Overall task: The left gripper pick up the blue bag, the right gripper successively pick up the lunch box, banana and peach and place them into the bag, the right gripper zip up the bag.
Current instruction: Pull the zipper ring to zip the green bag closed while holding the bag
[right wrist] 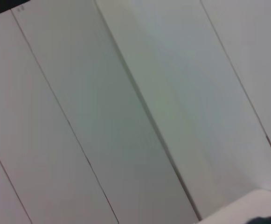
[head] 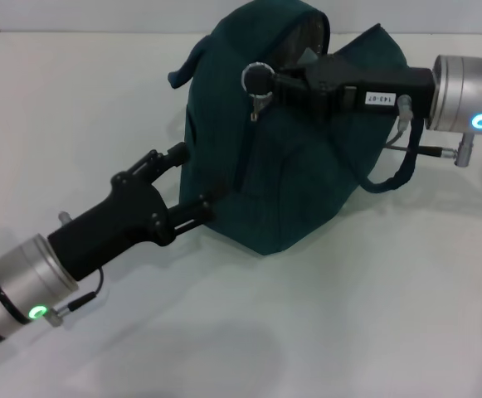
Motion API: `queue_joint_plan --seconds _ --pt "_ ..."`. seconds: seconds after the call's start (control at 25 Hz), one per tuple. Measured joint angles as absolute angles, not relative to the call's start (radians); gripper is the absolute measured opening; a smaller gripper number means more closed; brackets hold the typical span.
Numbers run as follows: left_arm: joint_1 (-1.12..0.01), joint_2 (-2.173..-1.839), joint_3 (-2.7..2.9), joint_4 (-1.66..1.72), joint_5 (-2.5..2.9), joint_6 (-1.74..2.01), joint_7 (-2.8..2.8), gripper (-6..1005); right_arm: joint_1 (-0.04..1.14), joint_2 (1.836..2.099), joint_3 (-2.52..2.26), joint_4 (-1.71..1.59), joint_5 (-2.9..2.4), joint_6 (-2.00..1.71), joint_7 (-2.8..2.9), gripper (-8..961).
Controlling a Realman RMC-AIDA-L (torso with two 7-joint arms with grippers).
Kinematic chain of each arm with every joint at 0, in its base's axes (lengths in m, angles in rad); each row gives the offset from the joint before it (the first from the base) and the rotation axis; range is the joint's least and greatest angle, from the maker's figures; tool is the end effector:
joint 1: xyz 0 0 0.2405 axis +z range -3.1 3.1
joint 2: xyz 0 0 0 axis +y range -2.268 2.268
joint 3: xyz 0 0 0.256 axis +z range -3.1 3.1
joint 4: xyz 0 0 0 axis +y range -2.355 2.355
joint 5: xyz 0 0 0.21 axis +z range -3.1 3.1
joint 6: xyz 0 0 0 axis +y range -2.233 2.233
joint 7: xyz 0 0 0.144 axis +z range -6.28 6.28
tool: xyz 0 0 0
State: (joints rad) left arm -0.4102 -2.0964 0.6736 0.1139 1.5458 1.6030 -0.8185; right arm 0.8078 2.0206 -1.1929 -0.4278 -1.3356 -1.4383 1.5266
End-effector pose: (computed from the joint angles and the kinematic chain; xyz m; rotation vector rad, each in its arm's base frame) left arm -0.2814 0.2633 -0.0496 -2.2965 -0.6393 -1.2022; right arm 0.1344 0.3831 -0.0300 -2.8194 0.6660 1.1453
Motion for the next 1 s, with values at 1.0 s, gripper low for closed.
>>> queue_joint_plan --seconds 1.0 --pt "-0.523 -2.108 0.610 -0.237 1.379 1.515 -0.430 885 0.814 2.027 -1.279 -0.443 -1.270 -1.438 1.524 11"
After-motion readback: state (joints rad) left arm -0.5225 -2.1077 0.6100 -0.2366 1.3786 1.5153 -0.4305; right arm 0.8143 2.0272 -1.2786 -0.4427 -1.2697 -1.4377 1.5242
